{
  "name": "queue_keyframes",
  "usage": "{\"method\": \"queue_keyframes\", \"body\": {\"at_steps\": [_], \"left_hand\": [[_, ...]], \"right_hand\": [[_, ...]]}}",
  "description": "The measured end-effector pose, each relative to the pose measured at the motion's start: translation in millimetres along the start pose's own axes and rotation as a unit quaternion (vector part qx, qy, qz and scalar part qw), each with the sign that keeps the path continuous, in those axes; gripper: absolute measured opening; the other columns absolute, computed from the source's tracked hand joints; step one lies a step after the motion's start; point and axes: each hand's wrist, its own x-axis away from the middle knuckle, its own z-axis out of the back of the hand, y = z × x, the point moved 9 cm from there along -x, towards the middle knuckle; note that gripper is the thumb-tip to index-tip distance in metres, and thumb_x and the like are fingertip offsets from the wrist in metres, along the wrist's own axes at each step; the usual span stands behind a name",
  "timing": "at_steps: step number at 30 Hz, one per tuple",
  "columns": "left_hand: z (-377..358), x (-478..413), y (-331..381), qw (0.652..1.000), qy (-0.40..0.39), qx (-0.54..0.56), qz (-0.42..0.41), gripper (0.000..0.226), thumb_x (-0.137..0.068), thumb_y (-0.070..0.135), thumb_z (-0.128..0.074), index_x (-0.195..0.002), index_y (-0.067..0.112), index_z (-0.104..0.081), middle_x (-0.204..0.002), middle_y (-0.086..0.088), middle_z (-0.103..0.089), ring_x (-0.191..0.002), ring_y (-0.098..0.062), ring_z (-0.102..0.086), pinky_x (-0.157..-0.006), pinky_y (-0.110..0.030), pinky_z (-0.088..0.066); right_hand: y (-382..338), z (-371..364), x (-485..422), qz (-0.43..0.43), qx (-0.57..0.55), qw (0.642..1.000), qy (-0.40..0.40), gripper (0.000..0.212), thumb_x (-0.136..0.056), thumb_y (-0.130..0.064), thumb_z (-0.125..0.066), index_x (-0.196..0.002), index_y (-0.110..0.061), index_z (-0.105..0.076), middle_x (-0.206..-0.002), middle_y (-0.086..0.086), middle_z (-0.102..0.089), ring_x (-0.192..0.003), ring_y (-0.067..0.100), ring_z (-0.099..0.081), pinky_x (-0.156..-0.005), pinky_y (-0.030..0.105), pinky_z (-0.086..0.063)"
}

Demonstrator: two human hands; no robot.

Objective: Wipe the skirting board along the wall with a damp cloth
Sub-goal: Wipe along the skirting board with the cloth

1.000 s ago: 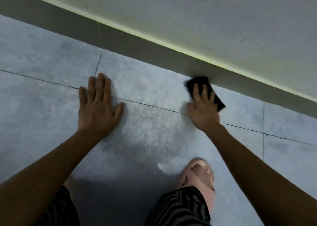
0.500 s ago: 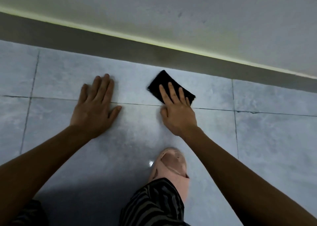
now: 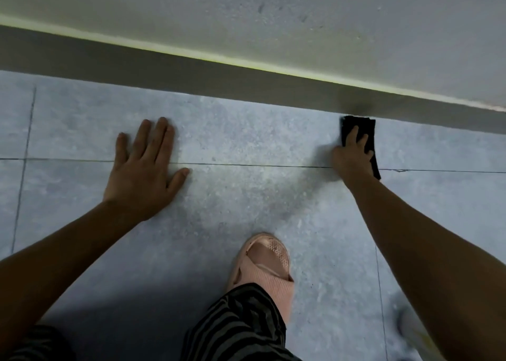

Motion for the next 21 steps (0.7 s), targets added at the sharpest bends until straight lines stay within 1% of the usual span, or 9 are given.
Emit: {"method": "queue_keyframes", "body": {"at_steps": [4,5,8,11,14,16,19,20,21], "left_hand": [[1.0,0.0,0.8,1.0,-0.001,0.007,-0.005,0.08,-0.089,0.059,-0.016,-0.15,0.007,-0.007,-0.158,-0.014,-0.009,-0.145,-0.031,-0.006,-0.113,-0.053,-0.002],[1.5,-0.1,0.5,1.0,-0.004,0.008,-0.007,0.08,-0.089,0.059,-0.017,-0.149,0.007,-0.008,-0.158,-0.014,-0.01,-0.145,-0.031,-0.006,-0.113,-0.053,-0.003],[1.9,0.4,-4.5,1.0,-0.02,0.009,-0.004,0.083,-0.087,0.061,-0.016,-0.149,0.007,-0.009,-0.159,-0.012,-0.009,-0.146,-0.031,-0.006,-0.114,-0.054,-0.006],[1.7,0.6,-7.0,0.999,-0.033,0.015,-0.009,0.082,-0.09,0.063,-0.016,-0.15,0.009,-0.004,-0.16,-0.008,-0.003,-0.146,-0.027,-0.001,-0.115,-0.051,-0.004],[2.8,-1.8,-8.5,0.998,-0.048,0.025,0.013,0.082,-0.089,0.06,-0.021,-0.149,0.011,0.005,-0.159,-0.007,0.007,-0.146,-0.024,0.009,-0.116,-0.047,0.002],[6.8,-0.9,-2.3,0.997,-0.047,0.047,0.025,0.079,-0.092,0.053,-0.028,-0.149,0.01,0.006,-0.159,-0.008,0.01,-0.145,-0.022,0.013,-0.116,-0.042,0.008],[33.5,4.5,8.8,0.983,0.007,0.177,0.051,0.066,-0.096,0.043,-0.033,-0.15,0.014,-0.007,-0.16,-0.006,-0.002,-0.146,-0.018,0.001,-0.116,-0.033,0.001],[42.9,6.3,7.0,0.963,0.014,0.254,0.087,0.062,-0.097,0.042,-0.036,-0.15,0.017,-0.015,-0.159,-0.004,-0.013,-0.145,-0.019,-0.012,-0.115,-0.031,-0.009],[45.6,8.4,3.3,0.924,-0.01,0.355,0.143,0.059,-0.096,0.043,-0.039,-0.148,0.019,-0.023,-0.156,-0.003,-0.025,-0.141,-0.02,-0.027,-0.112,-0.031,-0.019]], "right_hand": [[-27.2,-1.7,12.0,0.157,0.091,0.983,0.012,0.067,-0.097,-0.019,-0.031,-0.151,-0.031,0.006,-0.16,-0.003,0.005,-0.144,0.028,-0.003,-0.106,0.054,-0.026],[-22.9,1.4,8.2,0.155,0.094,0.983,0.008,0.068,-0.097,-0.017,-0.031,-0.151,-0.031,0.006,-0.16,-0.004,0.005,-0.144,0.027,-0.004,-0.106,0.055,-0.026],[-2.7,13.1,-9.7,0.059,0.065,0.996,-0.008,0.07,-0.096,-0.01,-0.033,-0.152,-0.02,0.008,-0.159,0.005,0.007,-0.143,0.033,-0.007,-0.112,0.049,-0.02],[-4.8,19.9,-12.3,0.009,0.11,0.994,0.003,0.068,-0.097,-0.007,-0.035,-0.152,-0.012,0.005,-0.159,0.012,0.001,-0.137,0.039,-0.025,-0.105,0.047,-0.03],[-28.7,20.0,5.1,0.041,0.186,0.98,0.049,0.067,-0.097,-0.009,-0.04,-0.153,-0.009,-0.003,-0.156,0.016,-0.015,-0.128,0.04,-0.04,-0.093,0.046,-0.043],[-49.3,18.5,22.6,0.085,0.195,0.974,0.072,0.062,-0.095,-0.01,-0.044,-0.151,-0.01,-0.016,-0.146,0.021,-0.036,-0.117,0.041,-0.05,-0.085,0.044,-0.047],[-82.7,26.6,53.5,0.153,0.072,0.983,0.073,0.052,-0.092,-0.007,-0.043,-0.142,-0.019,-0.04,-0.112,0.021,-0.061,-0.096,0.04,-0.059,-0.073,0.037,-0.046],[-94.7,25.8,65.7,0.168,-0.016,0.985,0.034,0.049,-0.092,-0.005,-0.041,-0.139,-0.019,-0.045,-0.11,0.02,-0.062,-0.093,0.038,-0.059,-0.073,0.037,-0.046],[-107.0,20.1,81.5,0.17,-0.118,0.978,-0.035,0.048,-0.092,-0.003,-0.039,-0.136,-0.019,-0.049,-0.109,0.017,-0.062,-0.092,0.036,-0.059,-0.075,0.039,-0.049]]}}
